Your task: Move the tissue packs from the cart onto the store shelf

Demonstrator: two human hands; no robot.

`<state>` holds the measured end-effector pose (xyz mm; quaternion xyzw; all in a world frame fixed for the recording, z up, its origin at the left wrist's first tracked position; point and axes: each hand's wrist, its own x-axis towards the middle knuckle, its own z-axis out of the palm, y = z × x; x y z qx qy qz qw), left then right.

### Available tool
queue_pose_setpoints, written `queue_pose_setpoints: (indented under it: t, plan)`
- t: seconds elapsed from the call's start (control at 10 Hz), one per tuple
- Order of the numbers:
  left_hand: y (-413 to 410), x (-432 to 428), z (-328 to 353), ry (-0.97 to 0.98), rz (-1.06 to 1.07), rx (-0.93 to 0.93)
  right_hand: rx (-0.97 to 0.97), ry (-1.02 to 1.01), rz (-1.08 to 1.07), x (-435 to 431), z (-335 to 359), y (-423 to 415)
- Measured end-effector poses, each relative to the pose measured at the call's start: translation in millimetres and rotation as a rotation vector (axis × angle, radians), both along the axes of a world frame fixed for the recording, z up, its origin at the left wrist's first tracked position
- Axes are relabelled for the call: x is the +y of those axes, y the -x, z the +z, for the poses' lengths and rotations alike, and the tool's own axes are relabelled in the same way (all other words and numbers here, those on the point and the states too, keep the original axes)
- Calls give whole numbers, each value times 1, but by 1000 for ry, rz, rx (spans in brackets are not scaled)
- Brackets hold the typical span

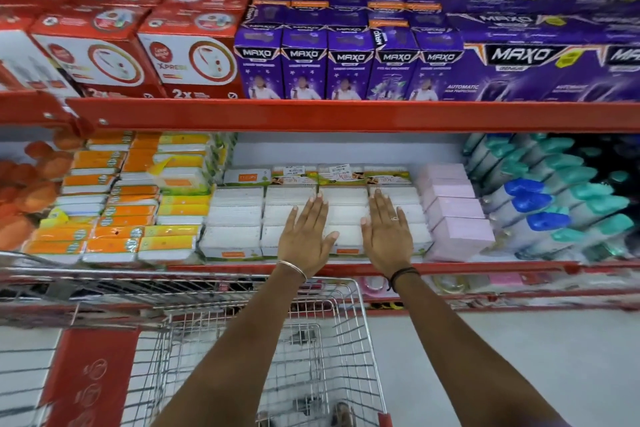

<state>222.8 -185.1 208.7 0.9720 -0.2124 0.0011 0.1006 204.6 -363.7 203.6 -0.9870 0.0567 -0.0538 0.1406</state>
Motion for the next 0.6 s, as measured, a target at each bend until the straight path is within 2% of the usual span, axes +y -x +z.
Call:
queue_pose_setpoints:
  t: [0.5,0.6]
  plan:
    - [2,-3,6,-43,0,15,29,-5,29,1,6,4]
    - [11,0,17,-6,-16,-30,-52,-22,81,9,16,14]
